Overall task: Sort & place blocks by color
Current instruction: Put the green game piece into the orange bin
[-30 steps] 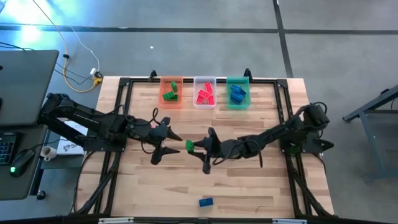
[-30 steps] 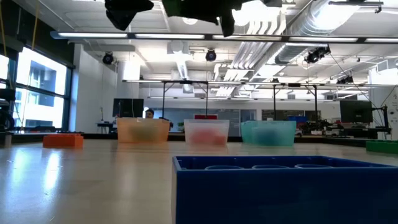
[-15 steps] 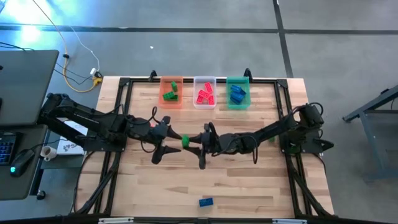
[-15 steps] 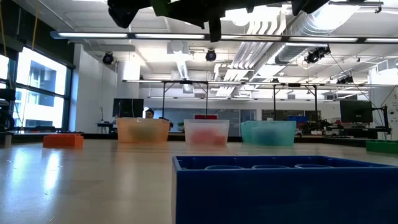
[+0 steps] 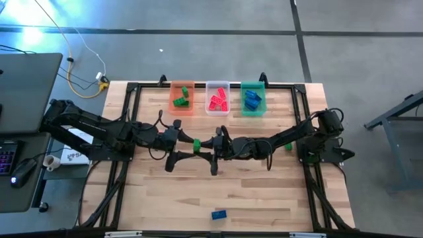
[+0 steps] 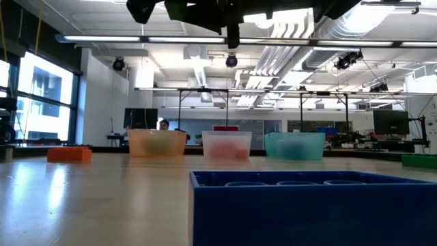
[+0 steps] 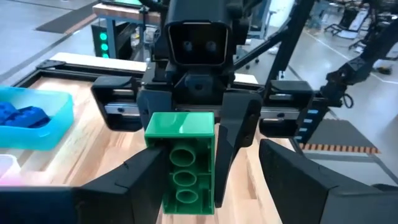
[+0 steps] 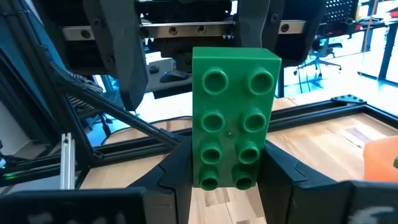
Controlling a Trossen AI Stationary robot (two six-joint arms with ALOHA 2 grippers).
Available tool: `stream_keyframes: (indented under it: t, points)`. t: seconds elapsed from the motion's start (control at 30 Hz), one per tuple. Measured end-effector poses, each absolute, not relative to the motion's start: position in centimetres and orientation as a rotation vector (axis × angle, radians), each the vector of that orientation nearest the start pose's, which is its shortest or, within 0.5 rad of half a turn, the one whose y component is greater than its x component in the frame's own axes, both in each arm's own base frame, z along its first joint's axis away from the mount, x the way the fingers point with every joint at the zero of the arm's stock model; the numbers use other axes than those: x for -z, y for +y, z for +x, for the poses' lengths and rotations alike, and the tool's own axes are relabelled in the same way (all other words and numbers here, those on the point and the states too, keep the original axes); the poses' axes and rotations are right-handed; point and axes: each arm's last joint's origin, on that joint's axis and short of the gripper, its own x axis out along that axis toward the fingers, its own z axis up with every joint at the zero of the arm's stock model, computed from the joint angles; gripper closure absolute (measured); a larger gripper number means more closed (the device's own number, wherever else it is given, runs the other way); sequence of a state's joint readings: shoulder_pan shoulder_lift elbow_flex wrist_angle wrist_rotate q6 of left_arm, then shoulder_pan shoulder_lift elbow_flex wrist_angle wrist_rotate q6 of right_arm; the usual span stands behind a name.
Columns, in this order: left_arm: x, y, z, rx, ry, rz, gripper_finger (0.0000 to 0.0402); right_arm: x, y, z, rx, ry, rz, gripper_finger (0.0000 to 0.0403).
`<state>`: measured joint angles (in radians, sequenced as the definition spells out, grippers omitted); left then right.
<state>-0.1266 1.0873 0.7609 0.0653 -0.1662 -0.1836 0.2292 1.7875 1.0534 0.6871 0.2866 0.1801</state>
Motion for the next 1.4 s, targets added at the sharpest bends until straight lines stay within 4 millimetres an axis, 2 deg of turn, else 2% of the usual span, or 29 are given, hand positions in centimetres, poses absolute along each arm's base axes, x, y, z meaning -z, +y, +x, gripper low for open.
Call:
stream_keyframes:
  t: [0.3, 0.7, 0.9, 1.1, 1.4]
  points:
    - [-29.0, -1.9, 24.3, -0.06, 0.252, -0.149, 0.0165, -23.8, 8.0, 38.6, 0.029, 0.031, 0.152, 0.0288]
    - [-28.4, -2.5, 24.1, -0.065, 0.315, -0.133, 0.0165, -23.1, 10.6, 37.8, 0.171, 0.083, 0.135, 0.0288]
    - [-28.4, -2.5, 24.1, -0.089, 0.31, -0.128, 0.0165, -23.6, 11.4, 37.6, 0.149, 0.045, 0.083, 0.0288]
    - [-28.4, -2.5, 24.2, -0.021, 0.316, -0.142, 0.0165, -23.5, 10.6, 37.9, 0.092, 0.057, 0.108, 0.0288]
    - [-28.8, -2.5, 24.3, -0.008, 0.267, -0.119, 0.0165, -23.6, 8.5, 38.5, 0.051, 0.051, 0.139, 0.0288]
